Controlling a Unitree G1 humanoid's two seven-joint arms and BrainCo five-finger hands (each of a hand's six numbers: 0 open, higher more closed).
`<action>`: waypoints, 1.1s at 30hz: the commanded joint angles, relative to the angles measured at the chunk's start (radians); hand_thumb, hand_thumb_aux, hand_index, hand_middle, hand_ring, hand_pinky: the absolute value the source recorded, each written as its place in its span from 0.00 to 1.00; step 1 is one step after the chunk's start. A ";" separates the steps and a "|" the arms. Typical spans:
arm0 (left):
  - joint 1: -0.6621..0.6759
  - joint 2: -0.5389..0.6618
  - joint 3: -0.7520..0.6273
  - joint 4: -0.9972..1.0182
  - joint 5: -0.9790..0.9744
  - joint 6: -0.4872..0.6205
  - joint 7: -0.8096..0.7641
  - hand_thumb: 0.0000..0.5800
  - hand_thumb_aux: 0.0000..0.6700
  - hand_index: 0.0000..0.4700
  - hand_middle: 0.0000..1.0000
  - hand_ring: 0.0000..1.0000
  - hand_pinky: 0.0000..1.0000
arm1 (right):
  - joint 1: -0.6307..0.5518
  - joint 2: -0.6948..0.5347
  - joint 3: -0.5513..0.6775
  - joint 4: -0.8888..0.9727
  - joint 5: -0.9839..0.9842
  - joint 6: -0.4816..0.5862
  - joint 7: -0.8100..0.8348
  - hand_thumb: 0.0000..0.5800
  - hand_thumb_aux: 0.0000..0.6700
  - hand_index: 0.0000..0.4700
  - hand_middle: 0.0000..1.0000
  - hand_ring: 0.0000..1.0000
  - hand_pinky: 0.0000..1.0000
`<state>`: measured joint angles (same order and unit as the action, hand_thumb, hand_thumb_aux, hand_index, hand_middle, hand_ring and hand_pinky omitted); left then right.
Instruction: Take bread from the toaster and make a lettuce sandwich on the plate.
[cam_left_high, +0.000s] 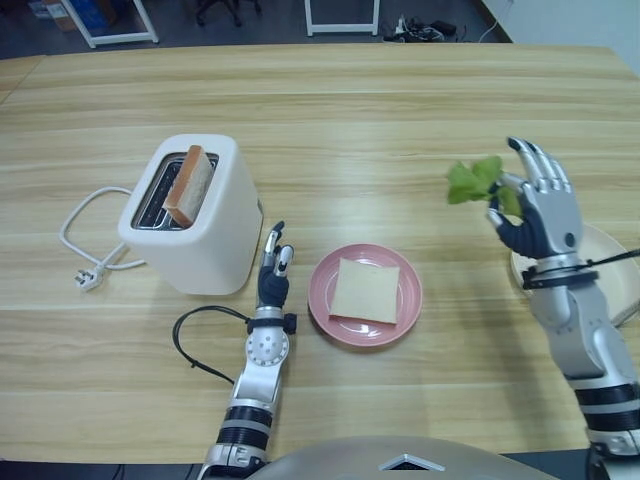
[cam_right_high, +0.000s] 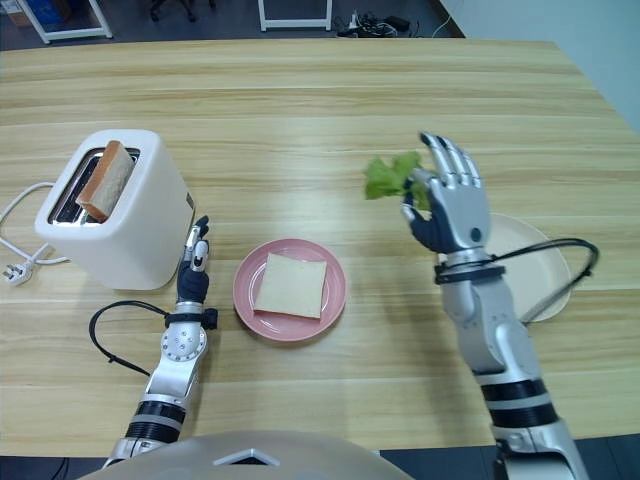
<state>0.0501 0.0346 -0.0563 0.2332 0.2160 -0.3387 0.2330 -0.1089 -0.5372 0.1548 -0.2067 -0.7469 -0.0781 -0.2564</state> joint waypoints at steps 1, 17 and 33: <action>-0.010 -0.007 0.000 0.016 0.001 0.003 -0.001 0.00 0.00 0.00 0.00 0.00 0.00 | -0.050 0.105 0.111 0.019 -0.016 -0.016 0.052 1.00 1.00 1.00 0.00 0.00 0.00; -0.003 -0.018 -0.004 0.016 0.006 0.011 -0.005 0.00 0.00 0.00 0.00 0.00 0.00 | 0.189 0.118 0.293 0.049 -0.113 -0.094 0.142 1.00 1.00 1.00 0.00 0.00 0.00; 0.007 -0.025 -0.015 0.021 0.013 0.013 0.002 0.00 0.00 0.00 0.00 0.00 0.00 | 0.111 0.186 0.305 0.171 -0.102 -0.130 0.115 1.00 1.00 1.00 0.00 0.00 0.00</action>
<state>0.0460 0.0118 -0.0686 0.2413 0.2166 -0.3384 0.2328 0.0048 -0.3567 0.4605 -0.0170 -0.8580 -0.1993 -0.1446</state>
